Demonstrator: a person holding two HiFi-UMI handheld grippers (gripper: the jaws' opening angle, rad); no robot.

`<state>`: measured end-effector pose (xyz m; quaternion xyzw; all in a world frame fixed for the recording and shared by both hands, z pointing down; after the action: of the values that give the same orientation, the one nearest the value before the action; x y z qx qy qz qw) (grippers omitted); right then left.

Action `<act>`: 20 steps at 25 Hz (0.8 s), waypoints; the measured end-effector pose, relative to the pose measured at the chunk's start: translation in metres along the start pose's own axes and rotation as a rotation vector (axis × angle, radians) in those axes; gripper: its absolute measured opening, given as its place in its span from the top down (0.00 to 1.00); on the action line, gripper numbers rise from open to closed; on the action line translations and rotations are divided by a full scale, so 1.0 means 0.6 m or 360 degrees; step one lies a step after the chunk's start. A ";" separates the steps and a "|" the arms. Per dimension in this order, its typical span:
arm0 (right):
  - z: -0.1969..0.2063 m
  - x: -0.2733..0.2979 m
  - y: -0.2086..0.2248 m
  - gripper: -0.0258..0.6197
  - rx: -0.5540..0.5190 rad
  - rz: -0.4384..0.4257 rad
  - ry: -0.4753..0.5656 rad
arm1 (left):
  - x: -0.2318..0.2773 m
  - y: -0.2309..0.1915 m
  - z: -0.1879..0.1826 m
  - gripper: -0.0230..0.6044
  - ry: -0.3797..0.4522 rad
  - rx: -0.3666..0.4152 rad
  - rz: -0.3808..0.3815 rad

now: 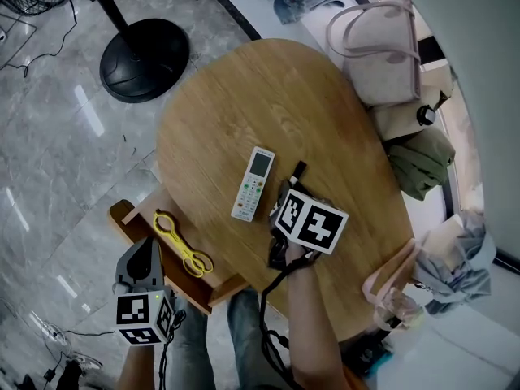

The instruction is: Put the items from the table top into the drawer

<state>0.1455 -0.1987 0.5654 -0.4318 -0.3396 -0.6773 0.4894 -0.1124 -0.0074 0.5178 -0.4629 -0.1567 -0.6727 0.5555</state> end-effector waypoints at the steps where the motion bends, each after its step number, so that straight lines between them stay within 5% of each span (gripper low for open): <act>1: 0.001 -0.001 0.003 0.81 -0.0006 0.0005 -0.0002 | -0.001 0.000 0.001 0.97 0.0001 0.0002 0.0001; 20: 0.021 -0.044 0.014 0.85 -0.0078 0.0012 0.0014 | -0.022 0.005 0.023 0.97 0.0052 -0.0018 0.0015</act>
<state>0.1604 -0.1804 0.5464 -0.4418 -0.3191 -0.6855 0.4827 -0.1042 0.0094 0.5138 -0.4557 -0.1416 -0.6784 0.5586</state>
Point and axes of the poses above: the fingertips, and each gripper's own axes: x forward along the fingers, y to its right, z out of its underside, the point moved 3 cm from there along -x, backward along the fingers, and after that the axes turned 13 degrees about -x, right-handed, at the moved point
